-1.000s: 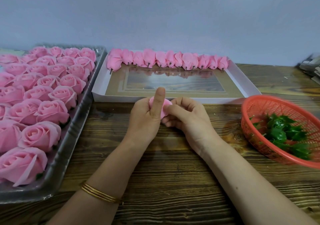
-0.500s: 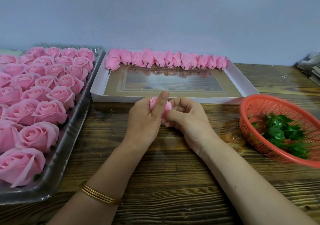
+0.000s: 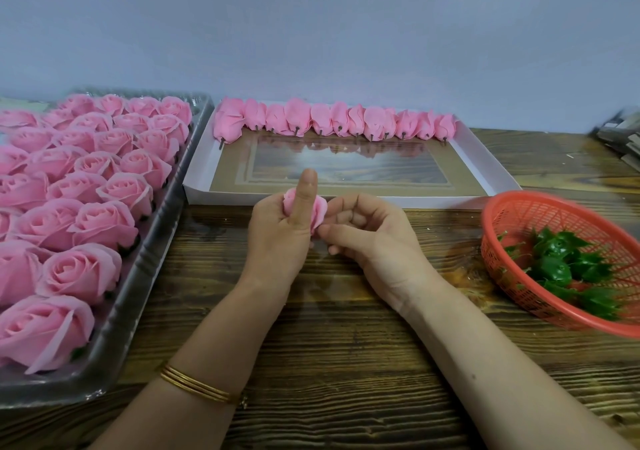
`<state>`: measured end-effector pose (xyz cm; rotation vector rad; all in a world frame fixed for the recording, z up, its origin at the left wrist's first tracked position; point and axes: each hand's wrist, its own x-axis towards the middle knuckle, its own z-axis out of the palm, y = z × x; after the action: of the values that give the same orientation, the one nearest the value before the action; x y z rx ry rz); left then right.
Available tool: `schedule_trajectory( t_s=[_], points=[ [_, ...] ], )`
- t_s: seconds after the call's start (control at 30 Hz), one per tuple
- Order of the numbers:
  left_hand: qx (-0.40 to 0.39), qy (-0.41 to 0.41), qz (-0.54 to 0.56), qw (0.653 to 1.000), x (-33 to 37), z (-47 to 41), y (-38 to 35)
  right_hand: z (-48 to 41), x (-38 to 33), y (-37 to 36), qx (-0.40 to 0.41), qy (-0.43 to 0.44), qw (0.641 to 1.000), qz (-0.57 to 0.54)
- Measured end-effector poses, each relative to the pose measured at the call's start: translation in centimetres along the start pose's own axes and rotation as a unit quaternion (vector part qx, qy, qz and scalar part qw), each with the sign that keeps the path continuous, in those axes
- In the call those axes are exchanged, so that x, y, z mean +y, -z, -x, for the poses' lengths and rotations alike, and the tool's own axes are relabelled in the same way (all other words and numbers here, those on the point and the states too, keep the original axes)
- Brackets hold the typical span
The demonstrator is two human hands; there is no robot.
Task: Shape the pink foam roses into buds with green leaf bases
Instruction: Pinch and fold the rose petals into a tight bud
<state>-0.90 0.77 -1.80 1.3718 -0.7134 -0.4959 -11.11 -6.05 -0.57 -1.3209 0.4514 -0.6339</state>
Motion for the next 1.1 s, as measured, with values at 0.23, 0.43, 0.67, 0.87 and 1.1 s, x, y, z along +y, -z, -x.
schedule_trajectory(
  t_s=[0.23, 0.43, 0.67, 0.87, 1.1],
  points=[
    [0.028, -0.004, -0.002, 1.0, 0.1, 0.1, -0.1, 0.0, 0.2, -0.1, 0.003, 0.004, 1.0, -0.003],
    [0.028, 0.005, -0.02, 0.999, -0.4, -0.1, -0.1, 0.1, 0.3, -0.2, 0.018, 0.033, 0.999, 0.01],
    [-0.009, 0.034, 0.075, 0.997, 0.0, -0.3, -0.2, 0.1, 0.0, -0.2, 0.005, 0.017, 1.0, 0.007],
    [0.03, 0.094, 0.186, 0.978, 0.5, -0.3, -0.8, 0.3, 0.1, -0.6, -0.002, 0.03, 0.997, 0.069],
    [0.017, 0.093, 0.216, 0.972, 0.1, 0.1, -1.1, 0.3, 0.6, -1.2, 0.019, 0.045, 0.991, 0.124]
  ],
)
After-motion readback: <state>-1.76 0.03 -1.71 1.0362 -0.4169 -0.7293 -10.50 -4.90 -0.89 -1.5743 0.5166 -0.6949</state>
